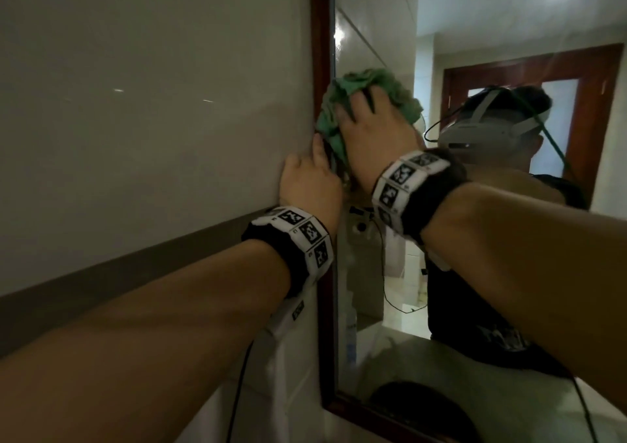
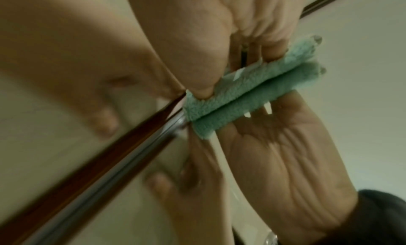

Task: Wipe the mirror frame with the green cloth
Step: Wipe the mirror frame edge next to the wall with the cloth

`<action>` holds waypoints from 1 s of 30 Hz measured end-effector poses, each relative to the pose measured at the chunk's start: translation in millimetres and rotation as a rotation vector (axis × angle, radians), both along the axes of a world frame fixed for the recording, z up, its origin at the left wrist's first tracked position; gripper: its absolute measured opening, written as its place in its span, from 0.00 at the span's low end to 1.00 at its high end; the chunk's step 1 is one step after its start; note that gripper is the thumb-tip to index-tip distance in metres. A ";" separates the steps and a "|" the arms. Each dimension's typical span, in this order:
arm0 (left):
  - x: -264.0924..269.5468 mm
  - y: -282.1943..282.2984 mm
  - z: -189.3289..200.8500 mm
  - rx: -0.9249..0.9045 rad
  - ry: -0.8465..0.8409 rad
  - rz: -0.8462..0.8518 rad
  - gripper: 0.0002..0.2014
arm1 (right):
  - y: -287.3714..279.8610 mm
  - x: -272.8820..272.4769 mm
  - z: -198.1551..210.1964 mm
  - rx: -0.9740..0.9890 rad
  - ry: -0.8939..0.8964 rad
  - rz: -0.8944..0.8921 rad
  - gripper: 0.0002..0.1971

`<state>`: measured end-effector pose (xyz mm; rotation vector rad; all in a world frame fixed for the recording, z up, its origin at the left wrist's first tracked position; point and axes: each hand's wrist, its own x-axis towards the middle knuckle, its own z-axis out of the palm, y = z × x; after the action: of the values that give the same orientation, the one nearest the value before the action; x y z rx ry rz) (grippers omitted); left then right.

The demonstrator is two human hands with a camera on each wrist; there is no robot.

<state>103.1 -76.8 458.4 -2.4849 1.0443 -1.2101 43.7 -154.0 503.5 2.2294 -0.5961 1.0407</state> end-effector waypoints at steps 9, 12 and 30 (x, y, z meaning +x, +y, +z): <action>11.3 -3.3 -11.7 -0.052 -0.080 -0.060 0.27 | -17.9 13.2 -67.3 -0.066 -0.071 0.111 0.22; 8.0 -2.5 -9.8 -0.046 -0.095 -0.046 0.24 | -25.5 10.1 -123.7 -0.082 -0.073 0.163 0.20; 7.9 -0.7 -7.8 0.010 -0.120 -0.013 0.24 | -35.6 -44.1 -93.4 -0.205 -0.087 -0.006 0.25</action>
<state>111.0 -77.5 450.6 -2.3686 1.0349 -1.3358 -0.4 -189.6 410.1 2.0120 -0.5086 1.1466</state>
